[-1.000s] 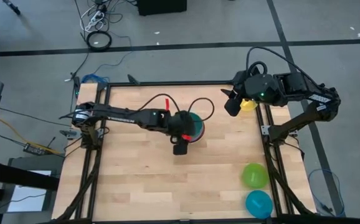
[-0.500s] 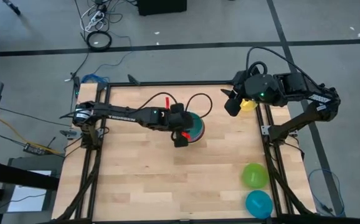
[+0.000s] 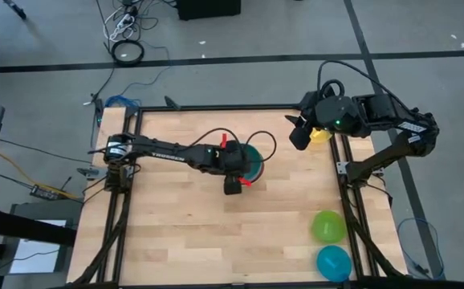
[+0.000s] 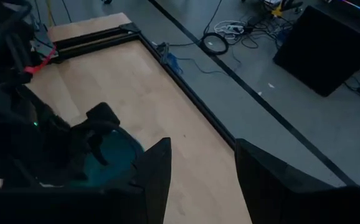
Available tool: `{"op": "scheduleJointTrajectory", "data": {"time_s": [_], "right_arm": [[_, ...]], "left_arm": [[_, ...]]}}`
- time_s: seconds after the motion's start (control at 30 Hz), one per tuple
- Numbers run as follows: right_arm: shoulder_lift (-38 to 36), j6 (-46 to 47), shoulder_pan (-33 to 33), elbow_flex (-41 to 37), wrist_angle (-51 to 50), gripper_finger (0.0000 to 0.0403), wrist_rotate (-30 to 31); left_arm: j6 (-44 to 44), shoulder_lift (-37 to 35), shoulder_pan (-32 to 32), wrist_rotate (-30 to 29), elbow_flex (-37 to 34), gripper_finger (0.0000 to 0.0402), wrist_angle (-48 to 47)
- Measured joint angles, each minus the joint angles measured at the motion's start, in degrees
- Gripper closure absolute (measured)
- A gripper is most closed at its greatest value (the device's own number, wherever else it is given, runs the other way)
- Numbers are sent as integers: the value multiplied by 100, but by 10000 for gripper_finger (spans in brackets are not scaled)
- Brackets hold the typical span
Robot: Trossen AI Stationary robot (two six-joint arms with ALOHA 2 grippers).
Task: Nest bowls inside each other
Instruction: Stack the green bowl on the pink bowl, then stack the yellow bowl on the green bowl
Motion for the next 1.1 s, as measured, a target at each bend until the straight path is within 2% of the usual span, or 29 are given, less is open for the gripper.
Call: {"op": "scheduleJointTrajectory", "data": {"time_s": [0.13, 0.27, 0.43, 0.53, 0.7, 0.8, 0.87, 0.97, 1.1], "right_arm": [[22, 48, 174, 0, -42, 239, -8], [59, 280, 333, -90, -266, 239, 0], [82, 1132, 495, -745, -674, 239, -144], [61, 2002, 767, -1501, -793, 239, -647], [-41, 4015, 1665, -3019, -797, 239, -1375], [-126, 5324, 2293, -3720, -805, 239, -1438], [-233, 6057, 2557, -4034, -920, 239, -1198], [-443, 6568, 2488, -4334, -1119, 239, -909], [-673, 6197, 1666, -4682, -1432, 239, -1532]], "left_arm": [[105, -116, -55, -336, 1, 199, -53], [141, -631, -54, -444, 74, 199, 147], [180, -1335, -54, -683, 71, 200, -153], [131, -1915, -62, -827, -31, 199, -372], [-20, -3076, -65, -930, -722, 200, -209], [-102, -3788, -65, -1029, -1166, 200, 62], [-149, -4169, -65, -1049, -1443, 200, 275], [-179, -4584, -65, -1058, -1777, 200, 539], [-325, -4836, -67, -1048, -1971, 200, 707]]}}
